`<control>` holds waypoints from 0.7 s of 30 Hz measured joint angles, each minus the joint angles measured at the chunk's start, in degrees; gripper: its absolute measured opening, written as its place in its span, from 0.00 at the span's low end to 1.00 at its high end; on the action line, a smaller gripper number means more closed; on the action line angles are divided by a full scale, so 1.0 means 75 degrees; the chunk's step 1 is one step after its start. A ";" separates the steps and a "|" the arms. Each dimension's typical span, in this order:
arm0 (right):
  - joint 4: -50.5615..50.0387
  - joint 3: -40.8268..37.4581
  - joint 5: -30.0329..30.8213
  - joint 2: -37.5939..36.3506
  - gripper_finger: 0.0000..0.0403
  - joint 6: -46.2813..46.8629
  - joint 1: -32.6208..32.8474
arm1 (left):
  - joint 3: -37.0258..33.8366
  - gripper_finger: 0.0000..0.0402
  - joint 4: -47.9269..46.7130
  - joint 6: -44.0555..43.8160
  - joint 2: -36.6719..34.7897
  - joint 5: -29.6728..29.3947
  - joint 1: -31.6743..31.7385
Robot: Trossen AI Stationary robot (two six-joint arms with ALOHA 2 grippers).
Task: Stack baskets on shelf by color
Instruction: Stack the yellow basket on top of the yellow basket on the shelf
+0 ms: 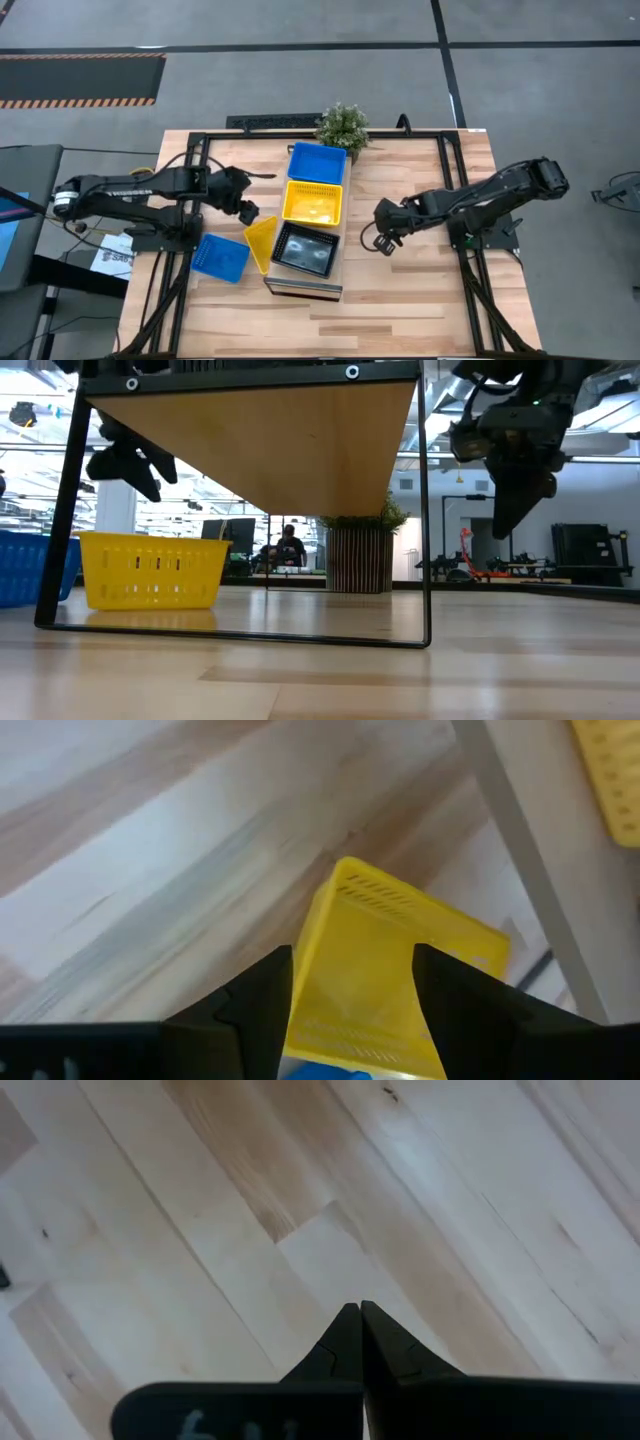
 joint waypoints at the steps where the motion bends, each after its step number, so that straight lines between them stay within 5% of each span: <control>1: -0.0006 0.0000 -0.0015 0.0000 0.02 -0.0040 -0.0050 | -0.0083 0.48 0.0122 0.0158 0.0025 0.0207 0.0114; 21: -0.0327 0.0003 -0.0164 0.0000 0.02 -0.0463 -0.0276 | -0.0338 0.46 0.0842 0.2119 0.2670 0.0920 0.0357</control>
